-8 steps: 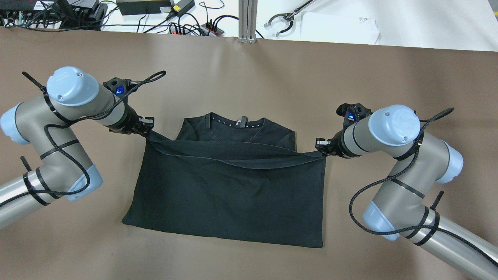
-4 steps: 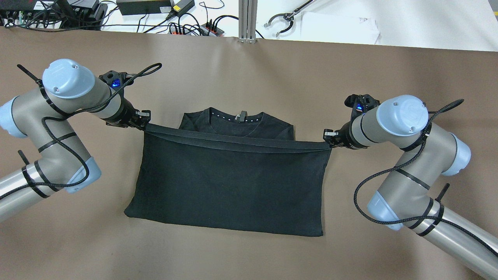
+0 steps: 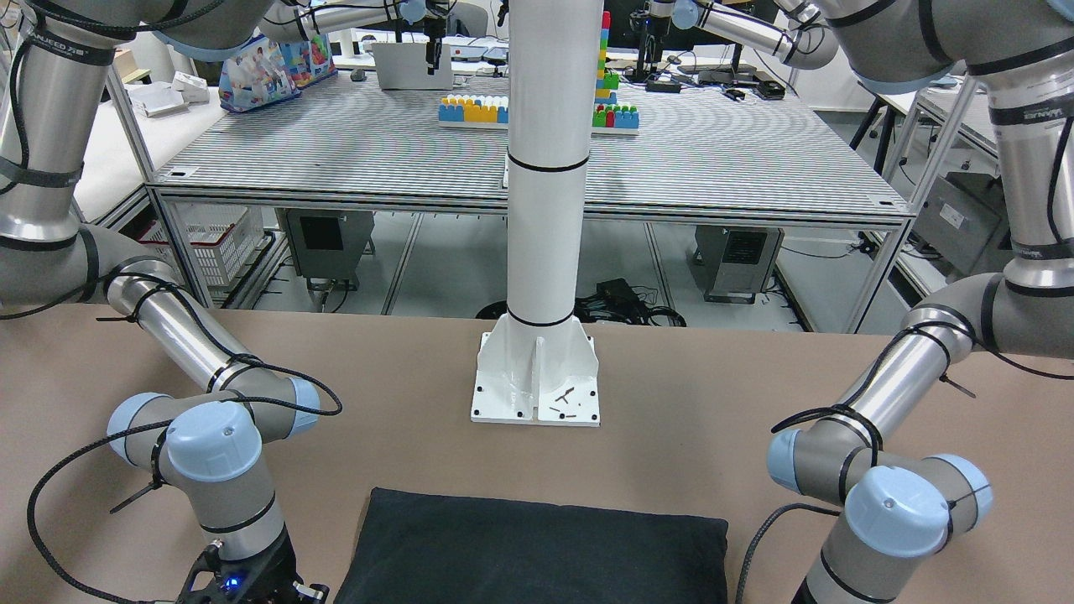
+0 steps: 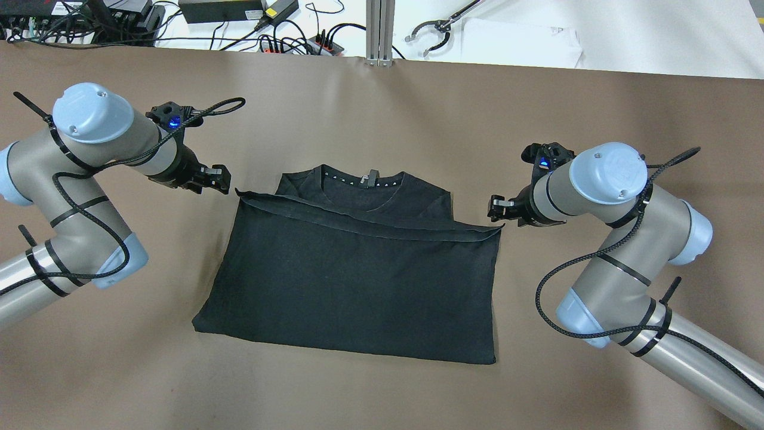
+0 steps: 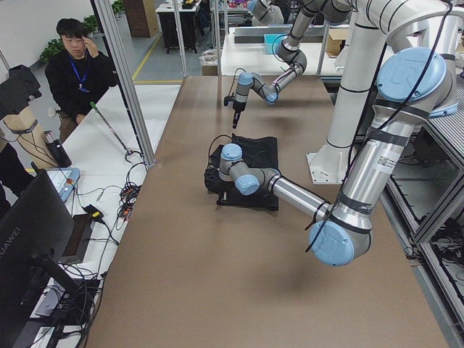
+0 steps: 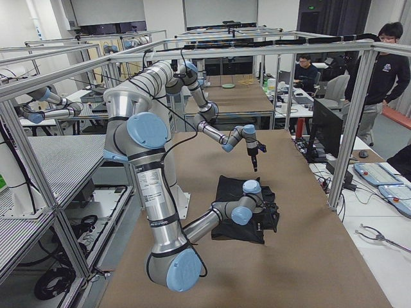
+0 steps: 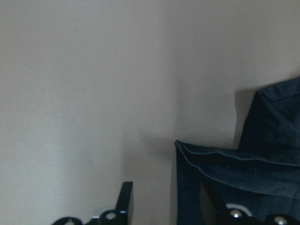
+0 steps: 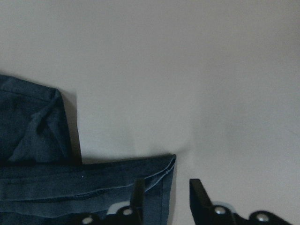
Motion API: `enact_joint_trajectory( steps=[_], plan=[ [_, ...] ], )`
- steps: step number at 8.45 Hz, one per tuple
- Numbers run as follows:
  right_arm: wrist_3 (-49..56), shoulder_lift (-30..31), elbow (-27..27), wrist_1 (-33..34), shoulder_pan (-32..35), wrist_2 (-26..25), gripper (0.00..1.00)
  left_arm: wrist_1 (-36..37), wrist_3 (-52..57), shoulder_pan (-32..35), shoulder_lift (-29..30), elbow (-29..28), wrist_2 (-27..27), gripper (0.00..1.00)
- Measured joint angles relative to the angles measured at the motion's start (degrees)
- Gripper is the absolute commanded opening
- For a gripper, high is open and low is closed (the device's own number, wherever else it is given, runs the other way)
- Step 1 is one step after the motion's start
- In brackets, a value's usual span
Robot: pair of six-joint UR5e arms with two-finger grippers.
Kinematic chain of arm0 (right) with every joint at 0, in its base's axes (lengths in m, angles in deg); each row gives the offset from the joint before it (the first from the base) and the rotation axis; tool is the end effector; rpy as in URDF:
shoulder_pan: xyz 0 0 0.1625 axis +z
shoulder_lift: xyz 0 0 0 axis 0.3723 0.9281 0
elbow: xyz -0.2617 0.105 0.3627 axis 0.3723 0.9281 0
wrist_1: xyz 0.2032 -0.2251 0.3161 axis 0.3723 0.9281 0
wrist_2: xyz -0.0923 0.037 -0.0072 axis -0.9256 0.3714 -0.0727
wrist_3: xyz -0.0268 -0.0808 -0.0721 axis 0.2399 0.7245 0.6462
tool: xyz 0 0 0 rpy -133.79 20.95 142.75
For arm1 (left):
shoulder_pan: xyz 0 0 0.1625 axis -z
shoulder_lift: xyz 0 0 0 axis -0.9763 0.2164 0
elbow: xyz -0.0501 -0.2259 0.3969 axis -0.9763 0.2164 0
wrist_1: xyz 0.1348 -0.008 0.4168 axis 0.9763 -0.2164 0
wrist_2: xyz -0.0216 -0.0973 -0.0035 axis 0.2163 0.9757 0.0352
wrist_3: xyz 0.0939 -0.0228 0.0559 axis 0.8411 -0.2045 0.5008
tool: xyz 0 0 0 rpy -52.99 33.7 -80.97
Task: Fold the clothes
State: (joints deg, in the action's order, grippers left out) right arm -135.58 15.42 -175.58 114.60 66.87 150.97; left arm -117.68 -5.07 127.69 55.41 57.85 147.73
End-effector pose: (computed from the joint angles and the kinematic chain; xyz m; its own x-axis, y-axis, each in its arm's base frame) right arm -0.4164 -0.5496 0.3737 0.6006 0.1058 0.7925 -0.2673 0.9607 0.0743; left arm 0.3920 -0.5975 0.3839 0.5999 0.0229 -0.7997 0.1592 0.9762 0.1474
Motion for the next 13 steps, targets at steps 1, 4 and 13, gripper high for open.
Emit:
enact_joint_trajectory(
  steps=[1, 4, 13],
  plan=[
    [0.3, -0.4, -0.1, 0.0, 0.0, 0.1, 0.94, -0.4, 1.1, 0.4, -0.8, 1.5, 1.5, 1.00],
    [0.5, -0.8, -0.3, -0.1, 0.0, 0.1, 0.94, -1.6, 1.1, -1.5, -7.8, 10.1, 3.5, 1.00],
    [0.6, -0.8, -0.5, -0.2, -0.6, -0.2, 0.94, -20.0, -4.9, -15.6, -19.6, 11.2, 1.2, 0.63]
  ],
)
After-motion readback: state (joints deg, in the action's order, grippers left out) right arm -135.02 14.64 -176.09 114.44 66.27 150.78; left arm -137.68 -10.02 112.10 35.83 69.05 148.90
